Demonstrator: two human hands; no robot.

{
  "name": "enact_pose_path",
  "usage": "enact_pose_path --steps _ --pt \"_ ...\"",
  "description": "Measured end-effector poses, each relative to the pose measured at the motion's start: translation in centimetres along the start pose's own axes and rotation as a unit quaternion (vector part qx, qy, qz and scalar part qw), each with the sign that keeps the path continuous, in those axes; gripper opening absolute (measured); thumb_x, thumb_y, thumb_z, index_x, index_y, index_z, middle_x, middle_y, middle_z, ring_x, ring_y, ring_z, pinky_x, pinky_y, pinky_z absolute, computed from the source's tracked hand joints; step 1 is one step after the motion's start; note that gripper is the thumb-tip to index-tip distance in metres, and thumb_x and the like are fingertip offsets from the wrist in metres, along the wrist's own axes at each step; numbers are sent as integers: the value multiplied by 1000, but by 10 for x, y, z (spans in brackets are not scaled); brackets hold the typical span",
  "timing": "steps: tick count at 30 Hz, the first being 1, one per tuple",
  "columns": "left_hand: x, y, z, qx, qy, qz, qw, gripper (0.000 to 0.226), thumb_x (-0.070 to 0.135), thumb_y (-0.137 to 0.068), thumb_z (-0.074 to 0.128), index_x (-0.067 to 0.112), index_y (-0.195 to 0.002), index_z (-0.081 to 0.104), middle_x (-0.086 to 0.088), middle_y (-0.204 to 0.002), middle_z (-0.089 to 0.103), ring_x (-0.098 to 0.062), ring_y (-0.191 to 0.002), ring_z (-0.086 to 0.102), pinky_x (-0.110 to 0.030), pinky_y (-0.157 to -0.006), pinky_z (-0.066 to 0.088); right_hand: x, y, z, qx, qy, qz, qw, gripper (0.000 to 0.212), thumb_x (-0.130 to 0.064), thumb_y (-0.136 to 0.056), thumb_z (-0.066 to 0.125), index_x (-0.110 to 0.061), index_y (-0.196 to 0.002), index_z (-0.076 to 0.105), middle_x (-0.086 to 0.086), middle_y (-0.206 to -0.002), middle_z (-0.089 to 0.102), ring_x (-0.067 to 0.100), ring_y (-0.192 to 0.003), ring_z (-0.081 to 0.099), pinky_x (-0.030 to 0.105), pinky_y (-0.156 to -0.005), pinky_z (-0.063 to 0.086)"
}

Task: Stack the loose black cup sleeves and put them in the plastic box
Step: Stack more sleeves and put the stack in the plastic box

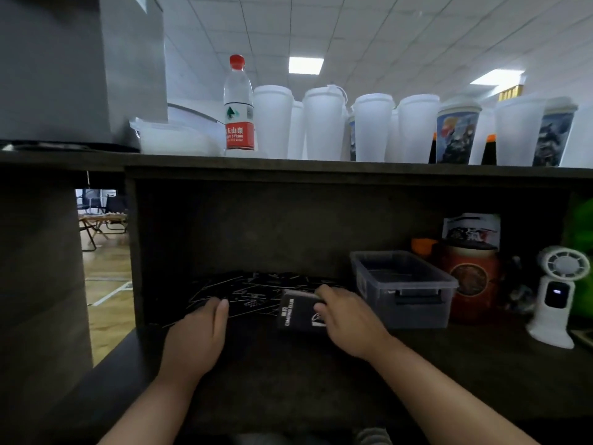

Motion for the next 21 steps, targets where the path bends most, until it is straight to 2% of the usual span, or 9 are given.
enact_pose_path --steps 4,7,9,13,15,18,21 --pt "0 -1 6 -21 -4 6 1000 42 47 -98 21 28 -86 57 9 -70 59 -4 -65 57 -25 -55 36 41 8 -12 0 92 13 996 24 -36 -100 40 -25 -119 50 -3 -112 59 14 -102 53 28 -84 38" --pt "1 -2 7 -26 -7 2 1000 38 44 -99 25 28 -85 57 9 -72 60 -3 -66 56 -24 -58 40 34 14 3 -15 96 9 995 26 -36 -101 39 -26 -123 49 -6 -117 55 13 -111 48 32 -102 34" --pt "2 1 6 -30 -10 -8 999 35 42 -100 28 29 -82 55 9 -72 59 -2 -65 55 -20 -57 38 28 20 17 1 75 44 996 30 -31 -101 38 -28 -129 47 -7 -126 51 12 -120 43 34 -110 26" --pt "4 0 9 -28 -42 9 999 32 42 -100 36 28 -77 54 9 -69 56 -3 -61 55 -27 -60 49 23 20 27 49 41 85 994 35 -27 -100 36 -30 -133 46 -9 -130 48 12 -126 38 34 -112 18" --pt "12 -8 19 -28 -75 35 996 28 38 -100 42 24 -81 57 9 -74 56 -7 -67 56 -28 -64 50 23 18 25 58 40 83 994 34 -32 -100 34 -31 -131 47 -10 -127 49 11 -124 39 33 -111 18" --pt "36 -28 39 -20 -89 57 994 17 28 -96 49 18 -89 61 1 -85 62 -16 -78 57 -31 -70 48 26 20 25 64 46 86 993 37 -40 -100 32 -32 -132 48 -12 -127 51 8 -123 40 32 -110 20" --pt "51 -47 76 -65 -144 126 979 11 23 -90 56 16 -95 63 -2 -92 63 -20 -86 58 -33 -74 50 26 20 28 56 51 88 993 54 -50 -91 13 -35 -130 48 -15 -123 52 7 -119 41 31 -108 23"
Point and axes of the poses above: each hand's wrist, its own y-axis away from the middle knuckle, its own z-axis out of the palm, x = y × z, the point moved 7 cm from there along -y, towards the middle knuckle
